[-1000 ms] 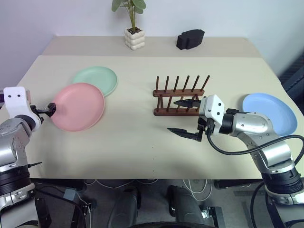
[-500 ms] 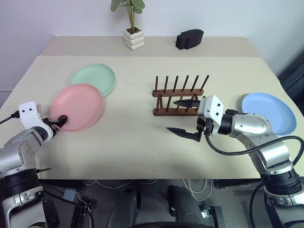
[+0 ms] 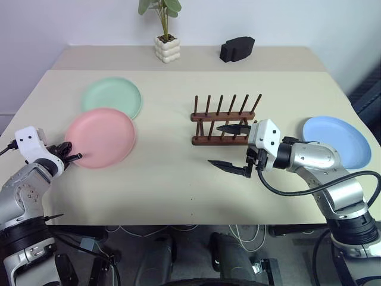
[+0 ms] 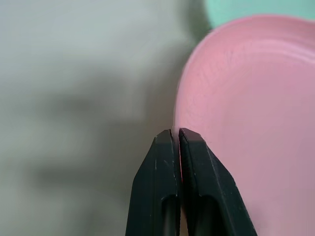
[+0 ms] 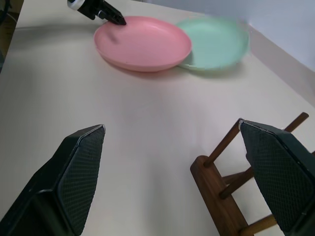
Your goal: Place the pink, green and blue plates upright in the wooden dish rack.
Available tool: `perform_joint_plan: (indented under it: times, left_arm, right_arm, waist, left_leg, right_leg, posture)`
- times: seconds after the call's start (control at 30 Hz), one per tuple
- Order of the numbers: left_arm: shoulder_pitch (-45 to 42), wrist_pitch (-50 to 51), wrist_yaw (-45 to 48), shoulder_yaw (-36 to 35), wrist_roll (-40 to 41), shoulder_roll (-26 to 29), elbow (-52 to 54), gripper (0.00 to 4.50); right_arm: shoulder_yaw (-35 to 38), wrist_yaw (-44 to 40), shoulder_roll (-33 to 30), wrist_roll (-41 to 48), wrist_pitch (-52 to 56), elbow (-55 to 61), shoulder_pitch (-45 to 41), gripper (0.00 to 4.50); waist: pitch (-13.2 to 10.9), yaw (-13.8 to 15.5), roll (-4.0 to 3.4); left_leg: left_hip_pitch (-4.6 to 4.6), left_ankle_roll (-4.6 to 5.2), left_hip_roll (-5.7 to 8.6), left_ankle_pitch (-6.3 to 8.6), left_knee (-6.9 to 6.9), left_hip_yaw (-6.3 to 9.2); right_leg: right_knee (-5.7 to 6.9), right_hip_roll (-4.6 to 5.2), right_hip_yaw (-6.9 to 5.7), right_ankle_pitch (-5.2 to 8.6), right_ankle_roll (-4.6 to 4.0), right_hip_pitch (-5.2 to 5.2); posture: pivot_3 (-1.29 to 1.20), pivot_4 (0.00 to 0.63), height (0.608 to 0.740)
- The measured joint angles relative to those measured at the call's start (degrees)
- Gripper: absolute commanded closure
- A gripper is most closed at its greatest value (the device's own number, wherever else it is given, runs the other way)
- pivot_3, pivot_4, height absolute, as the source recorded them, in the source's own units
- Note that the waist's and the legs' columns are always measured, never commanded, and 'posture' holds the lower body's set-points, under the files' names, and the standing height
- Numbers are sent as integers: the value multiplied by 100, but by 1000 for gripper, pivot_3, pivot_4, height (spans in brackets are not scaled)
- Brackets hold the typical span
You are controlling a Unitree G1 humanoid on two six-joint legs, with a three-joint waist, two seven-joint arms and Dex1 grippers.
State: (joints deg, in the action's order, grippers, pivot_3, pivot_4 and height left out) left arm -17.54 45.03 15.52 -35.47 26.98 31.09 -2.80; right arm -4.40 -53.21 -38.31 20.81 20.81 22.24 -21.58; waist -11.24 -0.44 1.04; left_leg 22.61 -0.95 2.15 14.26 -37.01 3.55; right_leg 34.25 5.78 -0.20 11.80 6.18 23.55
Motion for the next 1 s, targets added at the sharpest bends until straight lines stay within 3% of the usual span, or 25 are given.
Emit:
perform_joint_plan:
  times: [0.2, 0.33, 0.5, 0.67, 1.0]
  left_arm:
    - [-554, -541, 52, 107, 175, 64, 665, 4458]
    - [-1393, -633, -53, 591, 13, 419, 1125, 4458]
    - [-1937, -641, -77, 1344, -11, 341, 1541, 4458]
    - [-2337, -292, -218, 1827, -25, 241, 1698, 4458]
    - [-2756, 436, -486, 2021, 112, 49, 2123, 4458]
  right_arm:
    - [-100, 18, -5, -218, -5, 4, -529, 0]
    - [-443, 181, 139, -602, -19, -8, -1071, 0]
    - [-1018, 643, 737, -1327, -295, -268, -1720, 0]
    - [-1602, 1196, 1024, -2589, -1194, -1060, -2264, 0]
    - [-2108, 1727, 1521, -3895, -2081, -2117, -2637, 0]
  waist:
    - [-4, 16, 7]
    - [-4, -11, 7]
    - [-3, -44, 7]
    - [-4, -37, 7]
    - [-4, -54, 8]
  left_leg:
    - [19, -4, 1, -3, -4, 3]
    - [32, -5, 7, -4, -2, -3]
    - [75, -18, 15, -13, -4, -8]
    - [76, -31, 16, -21, -4, -13]
    - [75, -39, 18, -27, -8, -9]
  right_leg:
    - [1, -2, -1, -3, -3, 15]
    - [0, -4, 0, -12, 13, 29]
    - [25, -11, 9, -23, 27, 94]
    - [62, -21, 6, -23, 23, 106]
    - [84, -23, 7, -23, 22, 113]
  posture:
    - [0, 150, 736]
    - [0, 150, 736]
    - [0, 150, 736]
    - [0, 150, 736]
    - [0, 150, 736]
